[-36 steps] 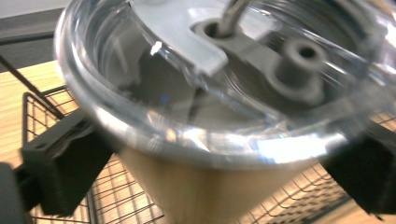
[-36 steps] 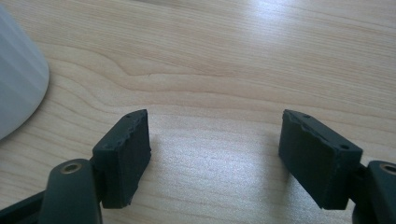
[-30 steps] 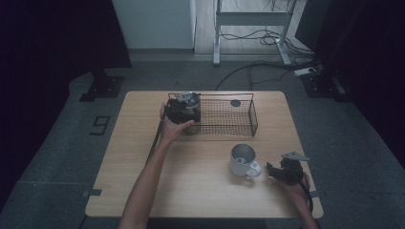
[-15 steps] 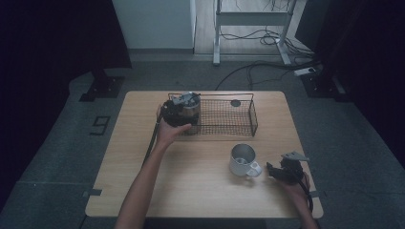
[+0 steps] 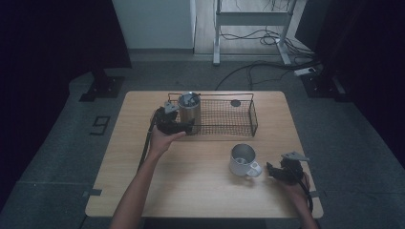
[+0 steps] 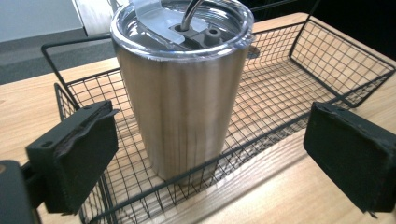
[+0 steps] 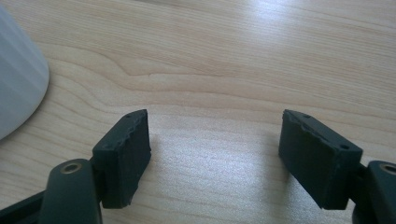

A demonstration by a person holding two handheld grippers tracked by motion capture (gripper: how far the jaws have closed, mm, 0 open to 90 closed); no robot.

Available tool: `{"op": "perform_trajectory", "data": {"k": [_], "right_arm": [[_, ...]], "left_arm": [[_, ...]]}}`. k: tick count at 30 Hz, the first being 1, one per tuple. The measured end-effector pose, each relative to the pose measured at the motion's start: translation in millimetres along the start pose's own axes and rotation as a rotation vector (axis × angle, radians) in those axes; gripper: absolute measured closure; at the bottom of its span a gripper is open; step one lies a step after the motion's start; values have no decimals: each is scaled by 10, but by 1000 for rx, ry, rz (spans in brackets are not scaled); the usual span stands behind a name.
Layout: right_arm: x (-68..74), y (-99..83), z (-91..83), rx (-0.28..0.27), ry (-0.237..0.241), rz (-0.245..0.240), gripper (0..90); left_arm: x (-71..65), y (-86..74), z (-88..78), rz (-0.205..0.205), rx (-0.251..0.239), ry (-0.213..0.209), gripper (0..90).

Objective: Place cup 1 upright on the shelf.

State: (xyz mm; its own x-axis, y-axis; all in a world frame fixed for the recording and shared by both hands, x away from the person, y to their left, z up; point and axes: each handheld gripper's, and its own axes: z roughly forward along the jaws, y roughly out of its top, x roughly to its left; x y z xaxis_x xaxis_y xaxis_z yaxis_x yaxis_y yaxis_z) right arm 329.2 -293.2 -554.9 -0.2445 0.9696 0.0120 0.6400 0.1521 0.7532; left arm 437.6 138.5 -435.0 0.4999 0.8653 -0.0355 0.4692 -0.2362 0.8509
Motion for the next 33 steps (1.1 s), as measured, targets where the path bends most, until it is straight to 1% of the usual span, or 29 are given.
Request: {"op": "perform_trajectory", "data": {"k": [3, 7, 9, 12, 14, 21, 26, 29, 32, 33], "right_arm": [[2, 0, 0, 1, -1, 3, 247], [1, 0, 0, 1, 0, 2, 247], [1, 0, 0, 0, 0, 1, 247], [1, 0, 0, 0, 0, 1, 247], [1, 0, 0, 0, 0, 1, 246], [1, 0, 0, 1, -1, 2, 246], [1, 0, 0, 1, -1, 2, 246], [1, 1, 0, 1, 0, 2, 246], [1, 0, 0, 1, 0, 2, 246], [1, 0, 0, 1, 0, 2, 246]], "left_arm": [[-4, -69, -70, -10, -7, -10, 51], [-3, -191, -163, -9, -15, -11, 61], [-3, -271, -218, -6, -19, -7, 67], [-2, -360, -280, -5, -19, 11, 70], [-3, -427, -333, -13, -19, 5, 76], [6, -602, -553, -14, -36, -1, 79], [19, -730, -681, -31, -39, -15, 87], [14, -825, -733, -30, -25, -9, 97], [16, -931, -768, -58, -21, -31, 103], [13, -971, -772, -62, -13, -35, 107]]}}
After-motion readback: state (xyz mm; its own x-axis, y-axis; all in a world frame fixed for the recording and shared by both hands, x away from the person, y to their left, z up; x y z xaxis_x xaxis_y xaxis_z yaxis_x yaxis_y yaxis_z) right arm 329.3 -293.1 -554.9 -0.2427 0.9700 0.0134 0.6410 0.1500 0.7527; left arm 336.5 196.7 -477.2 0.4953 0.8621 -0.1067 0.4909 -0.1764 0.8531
